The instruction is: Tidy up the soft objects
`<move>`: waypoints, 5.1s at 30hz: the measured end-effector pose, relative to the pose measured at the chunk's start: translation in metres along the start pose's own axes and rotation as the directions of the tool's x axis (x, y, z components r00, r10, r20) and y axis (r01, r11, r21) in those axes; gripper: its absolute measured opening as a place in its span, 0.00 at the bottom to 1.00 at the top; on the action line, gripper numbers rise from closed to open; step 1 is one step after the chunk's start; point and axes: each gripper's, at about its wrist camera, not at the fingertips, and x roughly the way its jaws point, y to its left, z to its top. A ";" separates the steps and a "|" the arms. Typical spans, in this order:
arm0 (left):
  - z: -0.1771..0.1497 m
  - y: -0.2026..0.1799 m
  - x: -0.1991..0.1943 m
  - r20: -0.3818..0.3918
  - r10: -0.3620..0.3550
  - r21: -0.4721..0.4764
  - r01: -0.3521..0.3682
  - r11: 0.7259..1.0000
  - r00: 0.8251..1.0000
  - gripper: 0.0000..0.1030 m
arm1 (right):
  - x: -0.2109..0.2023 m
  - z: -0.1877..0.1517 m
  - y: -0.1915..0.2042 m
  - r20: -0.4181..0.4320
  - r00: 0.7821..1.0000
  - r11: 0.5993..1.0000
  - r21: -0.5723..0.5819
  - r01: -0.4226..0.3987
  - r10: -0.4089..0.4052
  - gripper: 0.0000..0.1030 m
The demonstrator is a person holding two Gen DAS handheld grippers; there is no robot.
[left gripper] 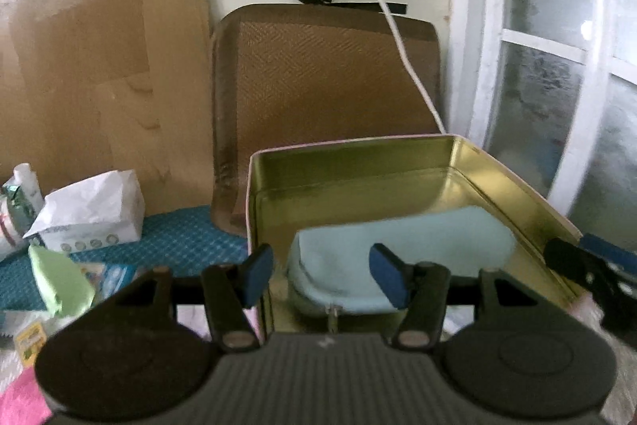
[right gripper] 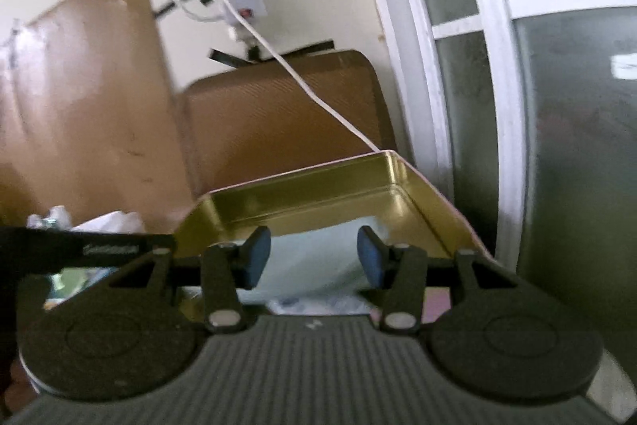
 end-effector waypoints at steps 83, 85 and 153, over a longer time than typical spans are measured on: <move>-0.202 0.295 -0.203 -0.027 0.021 -0.503 -0.031 0.864 0.999 0.66 | -0.020 -0.141 0.291 -0.514 0.716 0.678 -0.307 -0.668 0.473 0.83; -0.197 0.288 -0.208 -0.011 -0.005 -0.488 -0.001 0.873 1.000 0.66 | -0.028 -0.149 0.299 -0.524 0.701 0.649 -0.323 -0.689 0.484 0.85; 0.005 0.030 0.004 -0.096 -0.442 -0.283 0.402 0.871 0.892 0.34 | 0.025 -0.003 0.043 -0.198 0.965 0.910 -0.342 -0.234 0.174 0.18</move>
